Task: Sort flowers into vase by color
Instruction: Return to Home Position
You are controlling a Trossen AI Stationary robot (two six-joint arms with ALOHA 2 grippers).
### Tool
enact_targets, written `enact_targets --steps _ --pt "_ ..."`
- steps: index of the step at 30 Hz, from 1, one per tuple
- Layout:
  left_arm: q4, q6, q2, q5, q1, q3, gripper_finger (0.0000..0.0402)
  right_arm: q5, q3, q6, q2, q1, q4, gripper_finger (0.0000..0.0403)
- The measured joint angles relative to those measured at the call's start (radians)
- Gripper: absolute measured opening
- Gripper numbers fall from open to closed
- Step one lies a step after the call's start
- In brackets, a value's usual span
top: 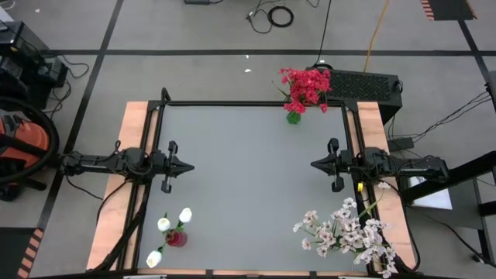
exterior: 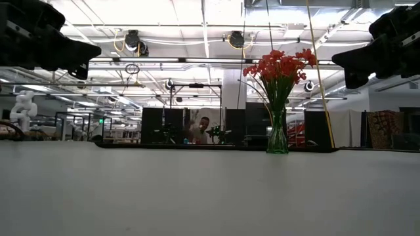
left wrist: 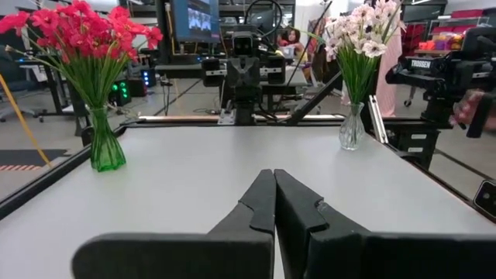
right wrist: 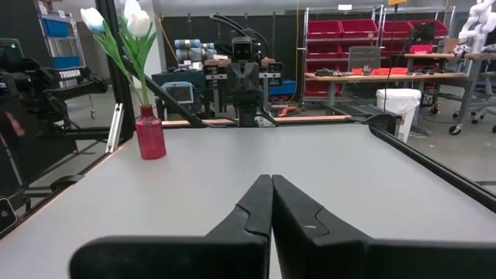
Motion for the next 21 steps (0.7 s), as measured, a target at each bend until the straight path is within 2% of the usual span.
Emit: enact_targets --steps 21 --pt "0.001 0.001 0.0 0.004 0.0 -0.001 0.0002 0.003 0.0 0.0 0.0 0.0 0.007 0.0"
